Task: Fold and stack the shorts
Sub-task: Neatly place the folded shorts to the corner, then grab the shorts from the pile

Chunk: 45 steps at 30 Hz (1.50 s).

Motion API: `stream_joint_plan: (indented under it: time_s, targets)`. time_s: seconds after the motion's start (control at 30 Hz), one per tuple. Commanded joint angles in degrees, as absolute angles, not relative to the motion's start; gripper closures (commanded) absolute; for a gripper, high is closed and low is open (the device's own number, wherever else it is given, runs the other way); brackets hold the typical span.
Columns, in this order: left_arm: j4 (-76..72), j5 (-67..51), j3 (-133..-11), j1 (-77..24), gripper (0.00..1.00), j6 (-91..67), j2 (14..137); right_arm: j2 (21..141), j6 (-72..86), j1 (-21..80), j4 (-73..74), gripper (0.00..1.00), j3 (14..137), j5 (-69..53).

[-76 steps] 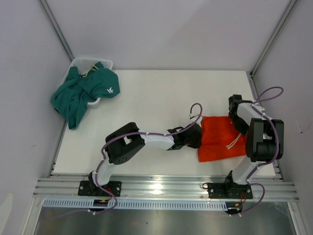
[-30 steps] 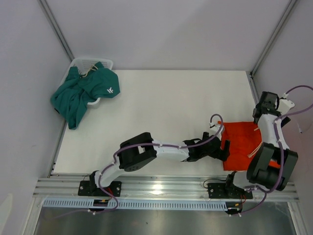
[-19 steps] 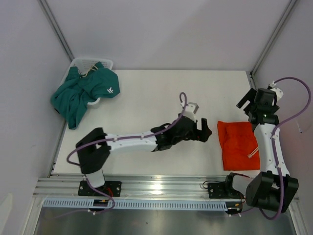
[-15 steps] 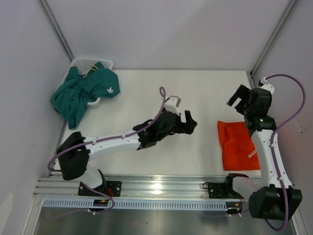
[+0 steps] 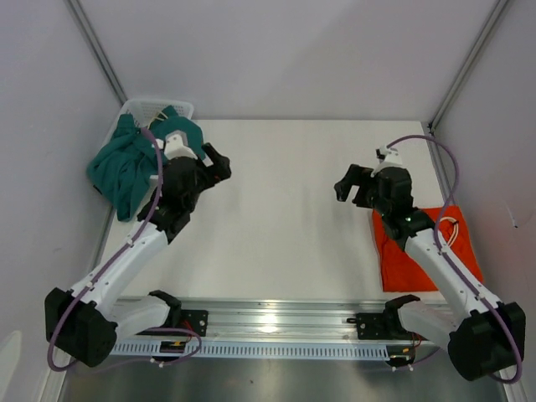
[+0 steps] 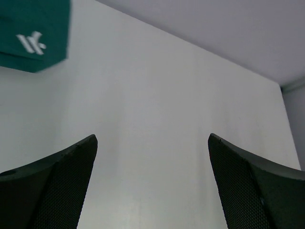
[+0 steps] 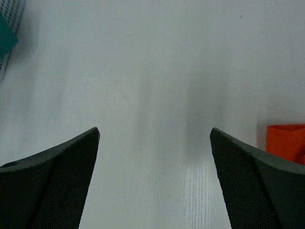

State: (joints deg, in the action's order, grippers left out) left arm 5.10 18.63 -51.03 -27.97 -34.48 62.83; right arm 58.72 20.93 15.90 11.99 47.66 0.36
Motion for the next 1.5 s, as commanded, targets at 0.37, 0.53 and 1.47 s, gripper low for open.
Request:
stream_joint_plan:
  time_s: [0.37, 0.53, 1.47]
  targets:
    - [14.58, 15.64, -69.68, -7.65, 0.01, -36.21, 82.49, 66.18, 19.60, 32.33, -9.14, 0.00, 37.45, 10.36]
    - [21.52, 16.00, -84.43, -3.96, 0.01, -37.00, 95.43, 67.93, 19.51, 33.31, -12.83, 0.00, 34.90, 10.63]
    - [16.88, 18.53, -95.65, 2.99, 0.60, -41.92, 114.00, 71.89, 19.60, 34.28, -16.00, 0.01, 33.31, 11.60]
